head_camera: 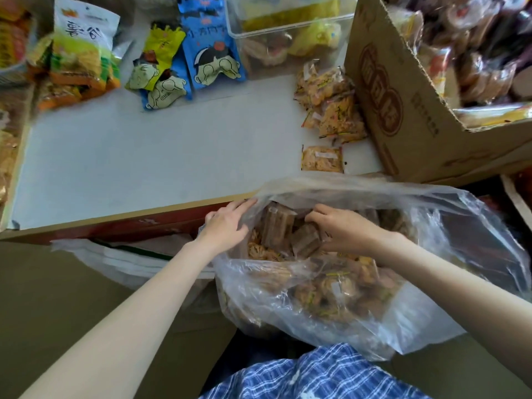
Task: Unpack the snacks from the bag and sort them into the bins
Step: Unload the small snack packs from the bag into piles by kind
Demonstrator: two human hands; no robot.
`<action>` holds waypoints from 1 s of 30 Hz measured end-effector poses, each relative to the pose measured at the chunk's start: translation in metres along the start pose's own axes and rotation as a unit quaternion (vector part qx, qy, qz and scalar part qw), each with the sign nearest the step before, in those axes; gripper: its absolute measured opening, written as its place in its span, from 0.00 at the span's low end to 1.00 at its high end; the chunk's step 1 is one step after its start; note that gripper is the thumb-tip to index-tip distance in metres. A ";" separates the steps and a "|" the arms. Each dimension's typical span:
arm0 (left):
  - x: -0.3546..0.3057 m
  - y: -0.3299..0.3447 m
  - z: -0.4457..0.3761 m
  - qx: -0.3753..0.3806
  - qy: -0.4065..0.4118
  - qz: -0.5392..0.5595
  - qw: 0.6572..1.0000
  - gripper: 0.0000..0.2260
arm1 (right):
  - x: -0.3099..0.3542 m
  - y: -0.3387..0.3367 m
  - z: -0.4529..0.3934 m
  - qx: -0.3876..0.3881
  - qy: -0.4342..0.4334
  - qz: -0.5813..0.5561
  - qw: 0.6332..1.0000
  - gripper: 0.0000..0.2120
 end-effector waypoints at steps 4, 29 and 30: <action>-0.003 -0.007 -0.010 -0.016 0.002 -0.002 1.000 0.24 | -0.007 -0.091 -0.006 -0.101 0.006 -0.119 0.988 0.25; 0.024 -0.024 -0.011 -0.048 0.071 0.172 0.981 0.18 | 0.000 -0.092 -0.147 -0.200 0.146 -0.238 0.939 0.11; 0.018 -0.026 -0.007 -0.063 0.084 0.183 0.977 0.16 | 0.010 -0.093 -0.125 -0.206 0.108 -0.209 0.950 0.08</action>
Point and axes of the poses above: each hand's wrist, its own z-axis away from the middle knuckle, its own y-axis out of the palm, x = y × z, the point moved 10 cm from there along -z, towards the middle knuckle, and after that the axes turned 6 degrees about -x, right-handed, at the moved point
